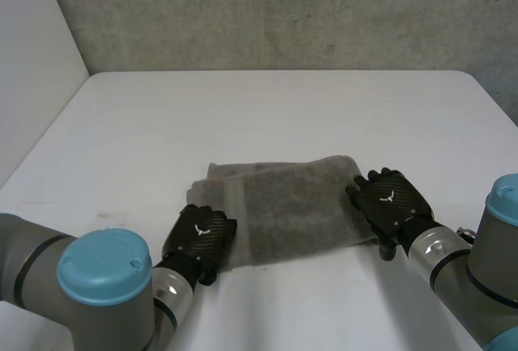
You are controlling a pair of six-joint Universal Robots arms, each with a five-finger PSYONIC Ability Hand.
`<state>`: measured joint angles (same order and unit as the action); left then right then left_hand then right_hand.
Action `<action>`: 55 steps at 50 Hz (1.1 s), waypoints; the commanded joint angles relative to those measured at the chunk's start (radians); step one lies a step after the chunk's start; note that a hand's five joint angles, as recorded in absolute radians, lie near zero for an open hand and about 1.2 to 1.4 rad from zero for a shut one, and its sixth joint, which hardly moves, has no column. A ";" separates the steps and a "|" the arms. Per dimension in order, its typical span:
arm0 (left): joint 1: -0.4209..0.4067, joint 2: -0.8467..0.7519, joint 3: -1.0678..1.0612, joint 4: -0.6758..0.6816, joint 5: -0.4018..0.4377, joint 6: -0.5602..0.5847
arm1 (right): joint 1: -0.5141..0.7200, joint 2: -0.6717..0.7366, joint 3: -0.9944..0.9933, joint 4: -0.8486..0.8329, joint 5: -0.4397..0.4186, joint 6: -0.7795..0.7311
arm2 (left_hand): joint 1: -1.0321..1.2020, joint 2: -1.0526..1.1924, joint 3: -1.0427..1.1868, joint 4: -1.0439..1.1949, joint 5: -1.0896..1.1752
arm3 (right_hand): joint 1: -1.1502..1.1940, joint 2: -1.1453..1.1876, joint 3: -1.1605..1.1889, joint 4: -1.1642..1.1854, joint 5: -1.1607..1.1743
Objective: Fold the towel.
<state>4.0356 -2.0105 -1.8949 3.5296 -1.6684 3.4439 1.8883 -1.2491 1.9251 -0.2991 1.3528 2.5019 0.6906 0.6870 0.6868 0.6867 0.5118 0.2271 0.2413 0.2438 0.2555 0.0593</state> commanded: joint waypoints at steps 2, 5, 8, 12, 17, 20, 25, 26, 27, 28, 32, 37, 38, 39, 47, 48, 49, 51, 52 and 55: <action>0.000 -0.024 0.037 0.020 -0.001 0.006 | -0.001 0.000 -0.001 0.000 0.000 -0.003 | 0.271 0.275 0.275 0.275 0.275 | -0.053 -0.067 -0.069 -0.081 -0.059; 0.000 -0.040 0.059 0.031 -0.002 0.009 | -0.001 0.000 0.000 0.000 0.002 -0.005 | 0.391 0.395 0.395 0.395 0.395 | -0.053 -0.067 -0.069 -0.081 -0.059; 0.002 -0.063 0.072 0.034 -0.004 0.009 | -0.001 0.000 0.000 0.000 0.002 -0.005 | 0.552 0.556 0.556 0.556 0.557 | -0.053 -0.067 -0.069 -0.081 -0.059; 0.002 -0.070 0.082 0.034 -0.004 0.014 | -0.001 0.000 0.000 0.000 0.002 -0.005 | 0.706 0.709 0.709 0.710 0.710 | -0.053 -0.067 -0.069 -0.081 -0.059; 0.000 -0.047 0.169 0.032 -0.007 0.105 | -0.001 0.000 -0.001 0.000 0.002 -0.006 | 0.706 0.709 0.709 0.710 0.710 | -0.053 -0.067 -0.069 -0.081 -0.059; -0.001 -0.040 0.214 0.032 -0.007 0.143 | -0.001 0.000 -0.001 0.000 0.002 -0.006 | 0.706 0.709 0.709 0.710 0.710 | -0.053 -0.067 -0.069 -0.081 -0.059; -0.003 -0.086 0.542 0.029 -0.007 0.312 | -0.001 0.000 -0.003 0.000 0.003 -0.005 | 0.706 0.709 0.709 0.710 0.710 | -0.053 -0.067 -0.069 -0.081 -0.059; -0.003 -0.086 0.543 0.029 -0.007 0.313 | -0.001 0.000 -0.003 0.000 0.003 -0.005 | 0.706 0.709 0.709 0.710 0.710 | -0.053 -0.067 -0.069 -0.081 -0.059; -0.004 -0.109 0.647 0.019 -0.007 0.339 | -0.003 0.000 -0.003 0.000 0.003 -0.005 | 0.706 0.709 0.709 0.710 0.710 | -0.053 -0.067 -0.069 -0.081 -0.059; -0.004 -0.109 0.648 0.018 -0.007 0.339 | -0.003 0.000 -0.003 0.000 0.005 -0.005 | 0.706 0.709 0.709 0.710 0.710 | -0.053 -0.067 -0.069 -0.081 -0.059; -0.024 -0.099 0.771 -0.078 -0.043 0.322 | -0.005 0.000 -0.005 0.000 0.003 -0.002 | 0.706 0.709 0.709 0.710 0.710 | -0.053 -0.067 -0.069 -0.081 -0.059; -0.053 -0.054 0.556 -0.152 -0.070 0.242 | -0.005 0.005 -0.014 0.000 0.002 -0.002 | 0.706 0.709 0.709 0.710 0.710 | -0.053 -0.067 -0.069 -0.081 -0.059; -0.052 -0.045 0.459 -0.138 -0.067 0.235 | -0.003 0.007 -0.017 0.000 0.000 -0.003 | 0.706 0.709 0.709 0.710 0.710 | -0.053 -0.067 -0.069 -0.081 -0.059; -0.049 -0.036 0.369 -0.103 -0.065 0.236 | -0.003 0.008 -0.018 0.000 0.000 -0.003 | 0.706 0.709 0.709 0.710 0.710 | -0.053 -0.067 -0.069 -0.081 -0.059; -0.027 0.001 0.064 0.127 -0.066 0.239 | -0.001 0.008 -0.023 0.000 -0.001 0.000 | 0.706 0.709 0.709 0.710 0.710 | -0.053 -0.067 -0.069 -0.081 -0.059; -0.027 0.001 0.063 0.127 -0.066 0.239 | -0.001 0.008 -0.023 0.000 -0.001 0.000 | 0.706 0.709 0.709 0.710 0.710 | -0.053 -0.067 -0.069 -0.081 -0.059; -0.027 -0.007 0.041 0.161 -0.066 0.241 | 0.000 0.008 -0.021 0.000 -0.003 0.002 | 0.706 0.709 0.709 0.710 0.710 | -0.053 -0.067 -0.069 -0.081 -0.059; -0.027 -0.014 0.031 0.186 -0.068 0.239 | 0.000 0.008 -0.018 0.000 -0.003 0.002 | 0.706 0.709 0.709 0.710 0.710 | -0.053 -0.067 -0.069 -0.081 -0.059; -0.027 -0.027 0.027 0.199 -0.070 0.241 | 0.003 0.008 -0.015 0.000 -0.004 0.002 | 0.706 0.709 0.709 0.710 0.710 | -0.053 -0.067 -0.069 -0.081 -0.059; -0.024 -0.050 0.027 0.206 -0.074 0.241 | 0.006 0.007 -0.009 0.000 -0.004 0.003 | 0.706 0.709 0.709 0.710 0.710 | -0.053 -0.067 -0.069 -0.081 -0.059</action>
<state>4.0087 -2.0198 -1.8539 3.6816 -1.7365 3.6805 1.8888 -1.2408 1.9054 -0.2991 1.3501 2.5024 1.1822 1.2168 1.2136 1.2176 1.0222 0.2043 0.2413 0.2438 0.2555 0.0593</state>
